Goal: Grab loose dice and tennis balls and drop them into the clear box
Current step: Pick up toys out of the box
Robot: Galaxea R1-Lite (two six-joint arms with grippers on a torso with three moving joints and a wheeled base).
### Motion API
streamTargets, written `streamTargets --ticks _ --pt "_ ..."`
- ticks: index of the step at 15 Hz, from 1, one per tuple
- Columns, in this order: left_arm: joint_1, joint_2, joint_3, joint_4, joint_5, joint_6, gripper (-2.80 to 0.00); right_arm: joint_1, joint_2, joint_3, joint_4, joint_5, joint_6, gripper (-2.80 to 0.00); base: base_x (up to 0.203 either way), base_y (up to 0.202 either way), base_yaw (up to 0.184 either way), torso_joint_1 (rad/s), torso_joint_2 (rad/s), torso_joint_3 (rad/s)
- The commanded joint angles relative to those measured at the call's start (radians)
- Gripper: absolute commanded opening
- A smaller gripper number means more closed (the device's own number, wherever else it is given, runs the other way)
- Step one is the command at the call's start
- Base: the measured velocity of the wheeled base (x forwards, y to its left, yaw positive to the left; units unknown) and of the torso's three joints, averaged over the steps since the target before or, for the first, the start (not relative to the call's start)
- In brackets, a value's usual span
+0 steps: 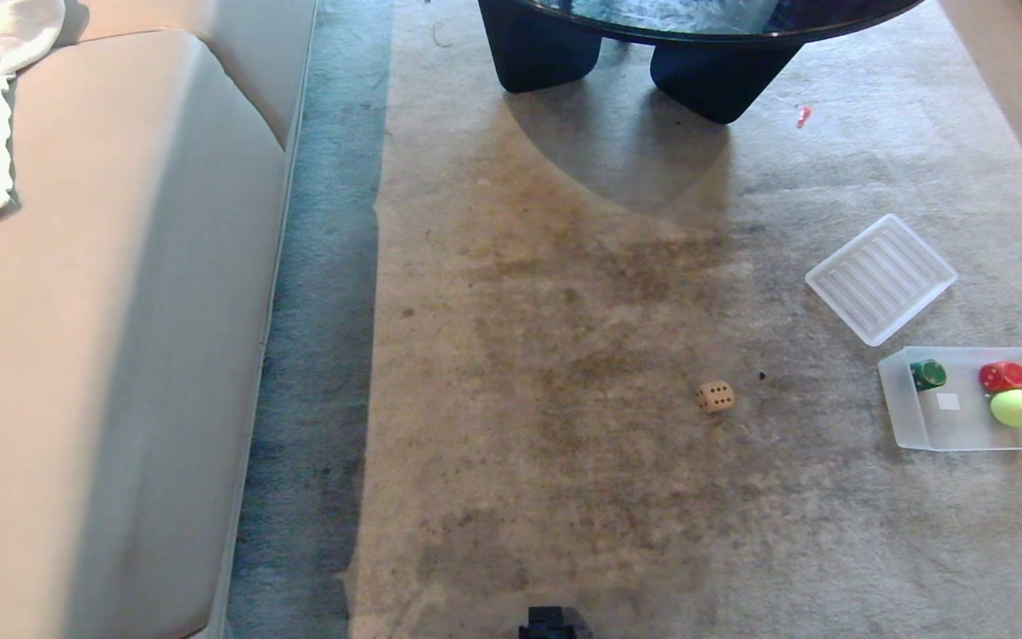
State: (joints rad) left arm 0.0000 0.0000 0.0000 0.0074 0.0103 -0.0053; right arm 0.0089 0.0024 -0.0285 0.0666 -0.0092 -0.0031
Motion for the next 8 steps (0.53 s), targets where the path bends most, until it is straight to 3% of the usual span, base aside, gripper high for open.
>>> streamTargets --ticks 1,4,8 --pt "0.0 0.0 0.002 0.0 0.0 -0.001 -2.8 0.0 0.023 -0.092 0.03 -0.001 0.005 -2.8 0.0 0.0 0.0 0.0 0.0 0.0" --pt "0.0 0.0 0.0 0.0 0.0 -0.001 -2.8 0.0 0.126 -0.291 0.193 0.004 0.007 -2.8 0.0 0.0 0.0 0.0 0.0 0.0" --pt "0.0 0.0 0.0 0.0 0.0 -0.001 -2.8 0.001 0.519 -0.471 0.22 0.007 0.03 -2.8 0.0 0.0 0.0 0.0 0.0 0.0"
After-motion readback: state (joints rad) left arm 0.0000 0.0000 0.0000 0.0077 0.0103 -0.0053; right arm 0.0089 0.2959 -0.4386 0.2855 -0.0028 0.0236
